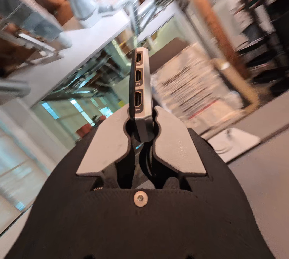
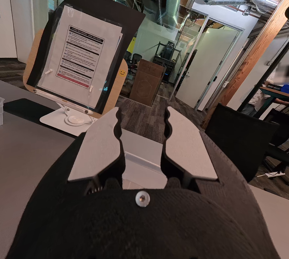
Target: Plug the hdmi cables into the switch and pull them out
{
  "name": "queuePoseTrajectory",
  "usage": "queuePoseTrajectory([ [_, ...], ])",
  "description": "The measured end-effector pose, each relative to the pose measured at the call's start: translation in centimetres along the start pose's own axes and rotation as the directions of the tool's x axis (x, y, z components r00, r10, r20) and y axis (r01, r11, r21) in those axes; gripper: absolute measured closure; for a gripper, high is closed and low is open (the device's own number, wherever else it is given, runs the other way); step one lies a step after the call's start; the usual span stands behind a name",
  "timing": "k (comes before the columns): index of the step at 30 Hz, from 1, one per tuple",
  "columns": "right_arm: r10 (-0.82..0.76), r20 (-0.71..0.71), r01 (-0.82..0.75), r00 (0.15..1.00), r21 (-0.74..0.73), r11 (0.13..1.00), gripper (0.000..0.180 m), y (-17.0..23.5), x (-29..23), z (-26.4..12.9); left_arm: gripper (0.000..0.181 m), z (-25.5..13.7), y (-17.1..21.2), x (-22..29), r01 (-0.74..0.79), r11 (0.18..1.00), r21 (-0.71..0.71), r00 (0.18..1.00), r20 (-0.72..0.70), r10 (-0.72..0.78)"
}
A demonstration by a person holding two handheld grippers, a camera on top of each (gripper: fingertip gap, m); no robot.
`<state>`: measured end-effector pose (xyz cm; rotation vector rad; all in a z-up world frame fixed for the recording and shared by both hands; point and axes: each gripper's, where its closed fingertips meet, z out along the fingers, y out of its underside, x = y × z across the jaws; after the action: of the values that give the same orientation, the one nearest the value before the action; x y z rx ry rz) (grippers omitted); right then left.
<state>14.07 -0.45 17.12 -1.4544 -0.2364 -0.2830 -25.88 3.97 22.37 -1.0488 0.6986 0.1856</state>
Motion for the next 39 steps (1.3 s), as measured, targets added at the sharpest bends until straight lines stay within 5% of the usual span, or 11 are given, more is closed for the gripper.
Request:
queuePoseTrajectory([
  [6,-0.016,0.034,0.017,0.999,-0.038,0.999,0.127,0.8,-0.9,0.7,0.159,0.0,-3.3,11.9,0.02,0.996,0.084,0.927,-0.374,0.013],
  [13,-0.048,0.059,0.054,0.997,-0.089,0.995,0.127,2.1,-1.7,1.5,0.16,2.2,4.2,25.1,-0.304,0.953,0.004,0.78,-0.573,0.251],
  [25,-0.084,0.061,0.09,0.995,-0.108,0.99,0.127,2.4,-1.8,1.6,0.16,0.6,14.0,35.4,-0.543,0.84,-0.02,0.586,-0.726,0.362],
  [30,-0.065,0.072,0.072,0.995,-0.102,0.992,0.127,2.2,-1.6,1.4,0.154,-0.6,16.1,38.1,-0.527,0.847,-0.07,0.556,-0.782,0.282],
  [35,-0.046,0.068,0.052,0.997,-0.092,0.994,0.127,2.1,-1.0,1.0,0.121,-2.0,15.4,38.9,-0.375,0.895,-0.241,0.496,-0.868,-0.026],
  [39,-0.027,0.063,0.032,0.998,-0.083,0.996,0.126,1.9,-0.5,0.7,0.111,-2.1,14.2,37.5,-0.341,0.894,-0.291,0.485,-0.869,-0.098],
])
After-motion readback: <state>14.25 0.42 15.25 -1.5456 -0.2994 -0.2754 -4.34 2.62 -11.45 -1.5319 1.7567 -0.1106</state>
